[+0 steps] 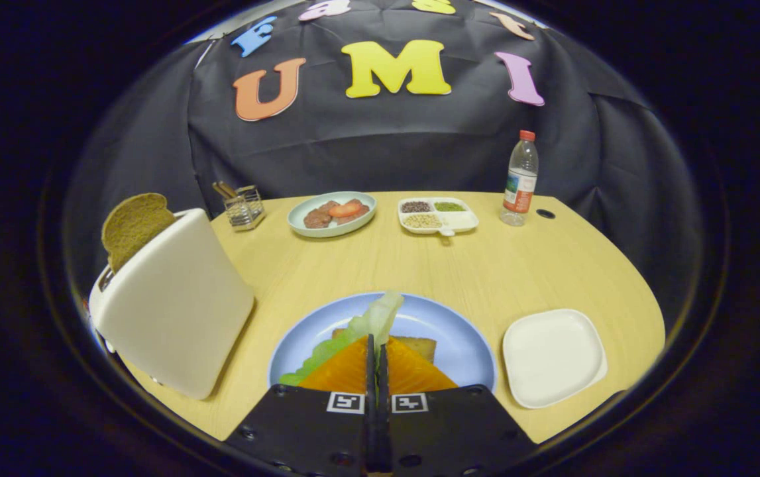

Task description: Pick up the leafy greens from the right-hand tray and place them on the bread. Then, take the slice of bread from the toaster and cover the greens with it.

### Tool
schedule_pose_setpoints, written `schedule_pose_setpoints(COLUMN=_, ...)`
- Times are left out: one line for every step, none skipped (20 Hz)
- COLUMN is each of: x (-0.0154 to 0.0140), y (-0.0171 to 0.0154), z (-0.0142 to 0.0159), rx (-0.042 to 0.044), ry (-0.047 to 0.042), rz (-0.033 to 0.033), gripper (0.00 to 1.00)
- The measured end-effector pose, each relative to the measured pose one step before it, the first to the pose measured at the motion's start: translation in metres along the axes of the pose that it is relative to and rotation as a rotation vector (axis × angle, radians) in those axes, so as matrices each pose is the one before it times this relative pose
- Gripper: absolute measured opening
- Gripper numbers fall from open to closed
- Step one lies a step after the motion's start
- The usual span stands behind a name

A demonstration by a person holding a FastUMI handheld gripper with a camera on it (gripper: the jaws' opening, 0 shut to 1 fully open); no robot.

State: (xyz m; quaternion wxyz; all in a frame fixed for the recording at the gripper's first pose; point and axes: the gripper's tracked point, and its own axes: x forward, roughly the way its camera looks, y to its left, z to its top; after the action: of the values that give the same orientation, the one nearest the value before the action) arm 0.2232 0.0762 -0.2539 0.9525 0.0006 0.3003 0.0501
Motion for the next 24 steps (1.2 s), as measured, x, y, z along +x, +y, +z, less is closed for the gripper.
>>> schedule_pose_setpoints(x=0.00241, y=-0.00279, z=-0.00129, rx=-0.00559, ry=-0.00401, rz=-0.00746, gripper=0.0)
schedule_pose_setpoints(x=0.00234, y=-0.0023, z=0.00019, rx=-0.00167, ry=-0.00073, rz=-0.00638, gripper=0.0)
schedule_pose_setpoints(x=0.00196, y=-0.0008, z=-0.00055, rx=0.00013, ry=-0.00304, rz=-0.00369, gripper=0.01)
schedule_pose_setpoints(x=0.00028, y=0.00008, z=-0.00067, rx=-0.00298, ry=0.00508, rz=0.00077, gripper=0.01)
schedule_pose_setpoints(x=-0.00154, y=-0.00281, z=-0.0001, rx=-0.00339, ry=0.00233, rz=-0.00488, gripper=0.08)
schedule_pose_setpoints(x=-0.00377, y=-0.00039, z=0.0011, rx=-0.00043, ry=-0.00281, rz=-0.00144, gripper=0.17)
schedule_pose_setpoints(x=-0.00317, y=-0.0033, z=0.00282, rx=-0.00189, ry=-0.00556, rz=-0.01011, gripper=0.44)
schedule_pose_setpoints(x=-0.005, y=-0.00312, z=0.00045, rx=-0.0029, ry=-0.00261, rz=-0.01054, gripper=0.71)
schedule_pose_setpoints(x=-0.00733, y=-0.00158, z=0.00279, rx=-0.00115, ry=-0.00117, rz=-0.00555, gripper=0.98)
schedule_pose_setpoints(x=-0.00605, y=-0.00189, z=0.002, rx=-0.00006, ry=-0.00711, rz=-0.00652, gripper=0.95)
schedule_pose_setpoints(x=-0.00804, y=-0.0011, z=0.00363, rx=0.0029, ry=-0.00575, rz=-0.00285, gripper=0.95)
schedule_pose_setpoints(x=-0.00914, y=-0.00136, z=0.00489, rx=0.00485, ry=-0.01233, rz=-0.00881, gripper=0.95)
schedule_pose_setpoints(x=-0.01074, y=-0.00246, z=0.00574, rx=0.00285, ry=-0.01022, rz=-0.01447, gripper=0.95)
schedule_pose_setpoints(x=-0.01086, y=0.00026, z=0.00451, rx=0.00033, ry=-0.01071, rz=-0.00766, gripper=0.95)
schedule_pose_setpoints(x=-0.01126, y=0.00038, z=0.00578, rx=0.0027, ry=-0.01042, rz=-0.00581, gripper=0.95)
schedule_pose_setpoints(x=-0.0118, y=0.00112, z=0.00515, rx=0.0056, ry=-0.00765, rz=-0.00137, gripper=0.95)
schedule_pose_setpoints(x=-0.01068, y=0.00222, z=0.00411, rx=0.00576, ry=0.0021, rz=0.00149, gripper=0.95)
schedule_pose_setpoints(x=-0.01028, y=0.00114, z=0.0022, rx=0.01115, ry=0.00443, rz=-0.00442, gripper=0.95)
schedule_pose_setpoints(x=-0.01068, y=0.00243, z=0.00399, rx=0.01169, ry=0.00121, rz=-0.00053, gripper=0.95)
schedule_pose_setpoints(x=-0.00963, y=0.00517, z=0.00515, rx=0.01233, ry=-0.00567, rz=0.00542, gripper=0.95)
schedule_pose_setpoints(x=-0.00967, y=0.00588, z=0.00633, rx=0.0082, ry=-0.00869, rz=0.0062, gripper=0.95)
schedule_pose_setpoints(x=-0.00927, y=0.005, z=0.00413, rx=0.00412, ry=-0.00696, rz=-0.00125, gripper=0.95)
schedule_pose_setpoints(x=-0.00919, y=0.00512, z=0.00476, rx=-0.00084, ry=-0.00513, rz=-0.00349, gripper=0.95)
schedule_pose_setpoints(x=-0.00767, y=0.0086, z=0.00518, rx=-0.00148, ry=-0.00737, rz=0.00349, gripper=0.94)
